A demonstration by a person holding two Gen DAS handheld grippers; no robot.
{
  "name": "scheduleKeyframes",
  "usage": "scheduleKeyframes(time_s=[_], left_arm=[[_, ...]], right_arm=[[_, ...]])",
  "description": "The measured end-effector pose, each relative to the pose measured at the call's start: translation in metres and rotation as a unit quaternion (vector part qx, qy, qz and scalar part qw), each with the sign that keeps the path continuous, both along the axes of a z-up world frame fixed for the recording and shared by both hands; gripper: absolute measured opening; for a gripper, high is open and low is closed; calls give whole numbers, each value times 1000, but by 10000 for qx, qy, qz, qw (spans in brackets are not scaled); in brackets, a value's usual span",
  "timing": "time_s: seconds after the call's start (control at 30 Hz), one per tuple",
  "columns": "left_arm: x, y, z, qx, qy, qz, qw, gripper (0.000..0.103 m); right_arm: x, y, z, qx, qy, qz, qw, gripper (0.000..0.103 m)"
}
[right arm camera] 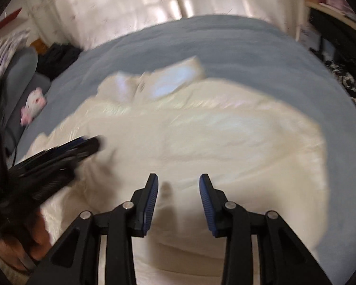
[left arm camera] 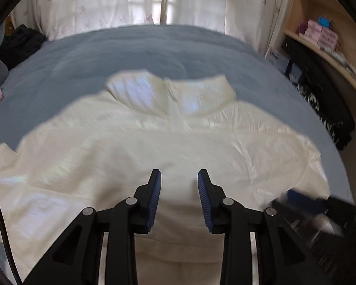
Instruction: Fold large clothes
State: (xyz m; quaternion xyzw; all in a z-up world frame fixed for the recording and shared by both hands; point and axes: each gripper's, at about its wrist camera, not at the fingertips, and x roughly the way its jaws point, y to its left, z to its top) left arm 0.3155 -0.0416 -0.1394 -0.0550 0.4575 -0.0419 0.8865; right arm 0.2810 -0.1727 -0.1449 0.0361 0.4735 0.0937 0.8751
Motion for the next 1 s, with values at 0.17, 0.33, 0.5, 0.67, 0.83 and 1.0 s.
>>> scheduleKeyframes(time_s=[0.17, 0.33, 0.5, 0.67, 0.83, 1.0], left_arm=[[5, -5, -33, 288, 295, 112, 9991, 31], [1, 3, -35, 369, 275, 37, 9989, 31], [1, 10, -34, 242, 359, 204, 9989, 31], [-5, 13, -28, 234, 421, 322, 9983, 31], [-18, 14, -18, 212, 505, 339, 9979, 31], [-38, 11, -1, 274, 451, 302, 9982, 39]], right_arm=[[-7, -12, -25, -546, 74, -146, 9984, 31], [-21, -84, -24, -1205, -67, -872, 9889, 29], [-38, -148, -25, -975, 103, -1706, 9805, 54], [-53, -152, -14, -763, 22, -1759, 9814, 54], [-58, -139, -5, -417, -8, -1675, 9850, 54], [-68, -124, 0, -150, 61, -1584, 9872, 54]])
